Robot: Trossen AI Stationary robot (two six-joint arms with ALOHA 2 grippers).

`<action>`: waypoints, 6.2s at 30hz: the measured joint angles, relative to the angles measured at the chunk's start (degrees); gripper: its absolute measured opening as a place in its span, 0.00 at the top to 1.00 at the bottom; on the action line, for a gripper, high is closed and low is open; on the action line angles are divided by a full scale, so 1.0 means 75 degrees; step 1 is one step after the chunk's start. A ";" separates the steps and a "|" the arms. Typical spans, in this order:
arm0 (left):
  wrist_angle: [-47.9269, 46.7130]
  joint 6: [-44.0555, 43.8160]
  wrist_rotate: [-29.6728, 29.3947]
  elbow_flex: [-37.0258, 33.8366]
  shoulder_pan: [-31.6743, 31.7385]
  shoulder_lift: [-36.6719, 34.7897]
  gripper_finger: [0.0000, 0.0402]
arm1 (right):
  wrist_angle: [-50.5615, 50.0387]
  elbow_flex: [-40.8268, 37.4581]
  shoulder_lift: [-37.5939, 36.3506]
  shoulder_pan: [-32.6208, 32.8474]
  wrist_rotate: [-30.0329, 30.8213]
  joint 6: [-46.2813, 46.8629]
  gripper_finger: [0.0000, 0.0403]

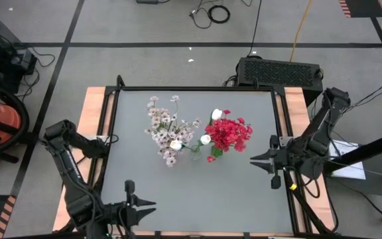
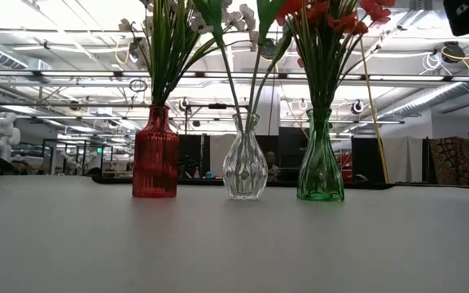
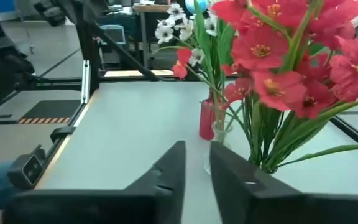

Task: Sort flowers into vase by color
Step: Return to Home Position

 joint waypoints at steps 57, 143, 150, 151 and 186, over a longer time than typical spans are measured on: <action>1.1593 0.4218 0.5414 -1.1348 0.3850 -0.7656 1.00 | 0.4602 -0.3963 -0.1568 -0.4134 -0.6091 -0.1687 1.00; 0.6278 0.4933 0.6634 -1.1360 0.6895 -1.2575 1.00 | 0.1722 -0.3955 -0.5117 -0.7613 -0.8028 -0.2684 1.00; 0.6279 0.4826 0.6573 -1.1360 0.6895 -1.2575 1.00 | 0.1728 -0.3955 -0.5117 -0.7607 -0.8085 -0.2780 1.00; 0.6279 0.4727 0.6589 -1.1360 0.6895 -1.2575 1.00 | 0.1739 -0.3955 -0.5122 -0.7607 -0.8144 -0.2792 1.00; 0.6343 0.4251 0.6273 -1.1354 0.6892 -1.2572 0.98 | 0.1800 -0.3960 -0.5403 -0.7406 -0.8409 -0.3149 1.00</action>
